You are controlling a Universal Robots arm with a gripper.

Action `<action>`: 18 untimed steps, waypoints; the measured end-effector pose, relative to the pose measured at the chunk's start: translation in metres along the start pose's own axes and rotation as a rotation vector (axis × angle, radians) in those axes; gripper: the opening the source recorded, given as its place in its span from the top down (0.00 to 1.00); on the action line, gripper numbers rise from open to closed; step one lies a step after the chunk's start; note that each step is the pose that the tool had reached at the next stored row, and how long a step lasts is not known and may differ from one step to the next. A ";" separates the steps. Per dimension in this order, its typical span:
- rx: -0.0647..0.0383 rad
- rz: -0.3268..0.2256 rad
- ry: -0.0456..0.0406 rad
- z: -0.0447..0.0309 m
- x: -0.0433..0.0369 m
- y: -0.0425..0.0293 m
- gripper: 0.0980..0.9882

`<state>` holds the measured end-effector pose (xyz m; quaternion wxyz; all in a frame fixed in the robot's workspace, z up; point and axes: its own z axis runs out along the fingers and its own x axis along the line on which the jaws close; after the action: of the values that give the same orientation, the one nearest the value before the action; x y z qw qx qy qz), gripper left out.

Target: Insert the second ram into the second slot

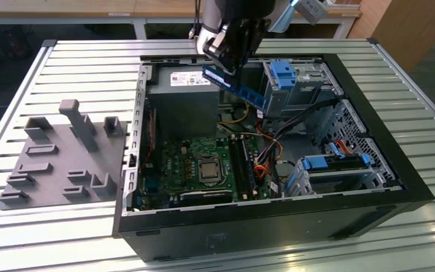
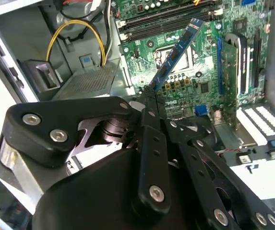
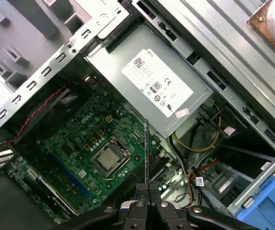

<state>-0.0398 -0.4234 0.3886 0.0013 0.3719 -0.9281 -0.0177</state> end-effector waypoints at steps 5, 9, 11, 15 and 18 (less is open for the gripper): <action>0.001 0.063 -0.0015 0.0000 0.0000 0.0000 0.98; 0.003 0.111 -0.0024 0.0000 0.0000 0.0000 0.98; 0.003 0.136 -0.0030 0.0001 0.0000 0.0000 0.98; 0.004 0.185 -0.0039 0.0000 0.0000 0.0000 0.98; 0.005 0.221 -0.0047 0.0001 0.0000 0.0000 0.98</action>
<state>-0.0398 -0.4234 0.3885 0.0001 0.2672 -0.9635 -0.0158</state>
